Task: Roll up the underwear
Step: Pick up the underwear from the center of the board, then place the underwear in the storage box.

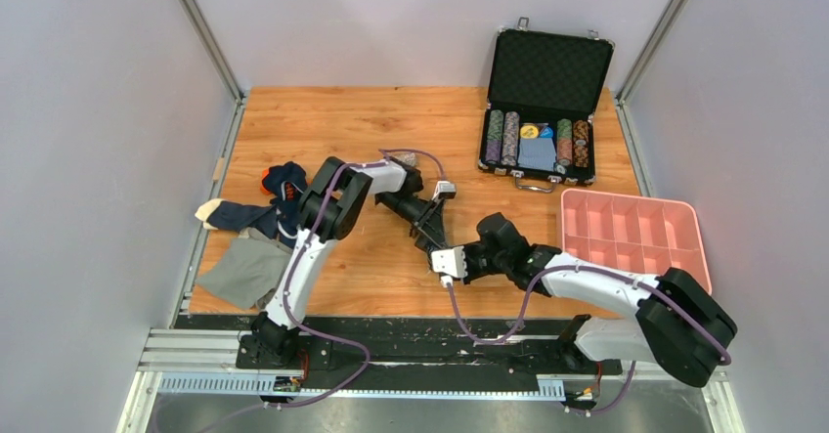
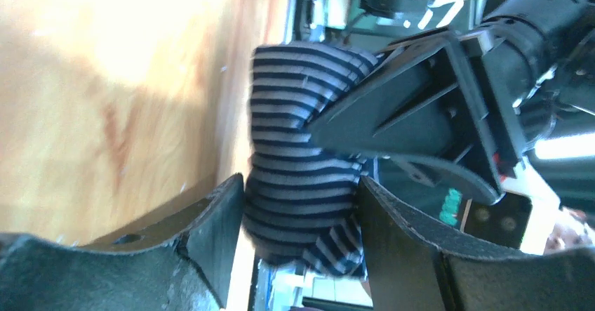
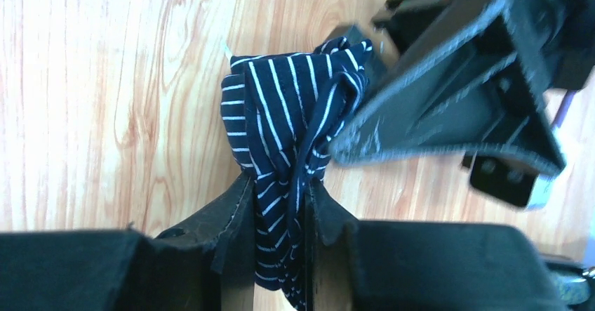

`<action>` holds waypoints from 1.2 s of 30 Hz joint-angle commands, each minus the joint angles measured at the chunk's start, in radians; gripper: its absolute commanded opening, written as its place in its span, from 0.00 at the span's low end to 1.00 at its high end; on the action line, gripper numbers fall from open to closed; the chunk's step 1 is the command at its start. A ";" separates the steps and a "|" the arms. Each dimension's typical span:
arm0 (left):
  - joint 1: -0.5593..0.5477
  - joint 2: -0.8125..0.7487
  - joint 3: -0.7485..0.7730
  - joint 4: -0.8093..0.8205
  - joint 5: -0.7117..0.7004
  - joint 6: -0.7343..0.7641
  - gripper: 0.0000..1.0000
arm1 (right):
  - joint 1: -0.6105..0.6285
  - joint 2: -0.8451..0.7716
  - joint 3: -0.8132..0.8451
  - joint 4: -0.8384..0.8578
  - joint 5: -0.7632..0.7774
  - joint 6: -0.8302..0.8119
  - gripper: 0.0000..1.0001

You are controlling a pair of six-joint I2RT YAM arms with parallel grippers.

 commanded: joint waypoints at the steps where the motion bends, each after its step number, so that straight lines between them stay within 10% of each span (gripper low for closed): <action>1: 0.090 -0.157 -0.049 0.258 -0.209 -0.254 0.69 | -0.073 -0.063 0.109 -0.274 -0.129 0.065 0.00; 11: 0.275 -0.457 0.048 0.302 -0.616 -0.278 0.69 | -0.266 -0.125 0.476 -0.709 -0.259 0.432 0.00; 23: 0.280 -0.558 0.060 0.319 -0.645 -0.296 0.68 | -0.773 -0.157 0.679 -1.039 0.046 0.908 0.00; 36: 0.279 -0.569 0.010 0.353 -0.625 -0.359 0.67 | -0.984 0.016 0.629 -0.927 0.132 1.006 0.00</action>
